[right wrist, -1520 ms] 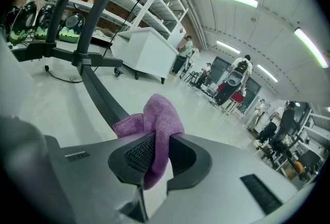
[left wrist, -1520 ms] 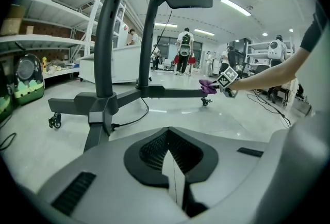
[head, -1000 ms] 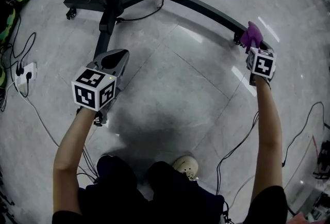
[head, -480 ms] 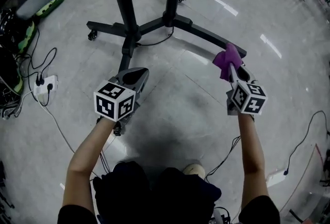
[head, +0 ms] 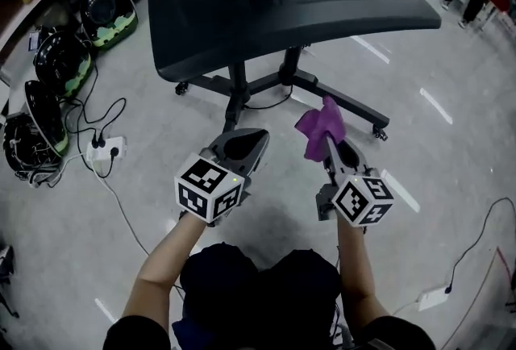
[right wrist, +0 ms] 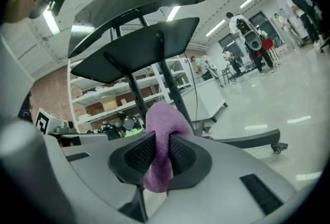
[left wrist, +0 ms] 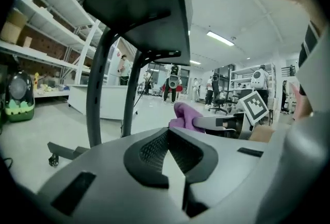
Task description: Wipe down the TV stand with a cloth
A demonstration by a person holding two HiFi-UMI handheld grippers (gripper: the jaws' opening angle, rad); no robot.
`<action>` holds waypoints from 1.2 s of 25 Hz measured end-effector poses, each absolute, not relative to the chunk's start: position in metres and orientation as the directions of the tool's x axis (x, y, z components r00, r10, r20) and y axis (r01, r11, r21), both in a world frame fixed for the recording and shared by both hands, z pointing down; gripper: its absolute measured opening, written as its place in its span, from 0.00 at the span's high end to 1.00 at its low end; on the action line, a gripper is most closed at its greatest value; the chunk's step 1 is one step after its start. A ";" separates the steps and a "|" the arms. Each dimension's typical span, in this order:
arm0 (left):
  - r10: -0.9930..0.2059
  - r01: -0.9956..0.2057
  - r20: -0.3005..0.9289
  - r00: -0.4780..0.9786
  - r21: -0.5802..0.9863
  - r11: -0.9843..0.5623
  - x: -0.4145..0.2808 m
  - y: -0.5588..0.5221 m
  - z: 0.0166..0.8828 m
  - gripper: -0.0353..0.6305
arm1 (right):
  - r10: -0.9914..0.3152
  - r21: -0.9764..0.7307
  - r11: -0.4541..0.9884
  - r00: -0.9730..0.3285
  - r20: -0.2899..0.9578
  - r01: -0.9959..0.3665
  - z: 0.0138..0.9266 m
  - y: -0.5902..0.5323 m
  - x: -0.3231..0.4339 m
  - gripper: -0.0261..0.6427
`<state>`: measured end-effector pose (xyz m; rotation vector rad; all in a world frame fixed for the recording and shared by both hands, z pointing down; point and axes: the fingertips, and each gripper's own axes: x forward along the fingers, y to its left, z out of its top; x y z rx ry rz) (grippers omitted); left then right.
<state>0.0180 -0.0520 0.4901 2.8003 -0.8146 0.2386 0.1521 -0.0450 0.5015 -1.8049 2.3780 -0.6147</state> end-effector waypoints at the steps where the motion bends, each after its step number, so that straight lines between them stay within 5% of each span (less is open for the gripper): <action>1: -0.501 -0.532 0.203 0.841 0.148 -0.834 0.021 -0.047 0.483 0.94 | -0.933 -0.373 0.253 -0.327 0.149 -0.892 0.494 -0.040 0.141 0.85; 16: -0.428 -0.474 0.243 0.871 0.178 -0.863 0.041 -0.015 0.418 0.94 | -0.934 -0.218 0.221 -0.271 0.235 -0.951 0.395 -0.008 0.135 0.85; 30: -0.364 -0.476 0.347 0.864 0.333 -0.814 0.046 0.059 0.245 0.94 | -0.903 -0.218 0.093 -0.174 0.392 -0.971 0.208 0.058 0.154 0.85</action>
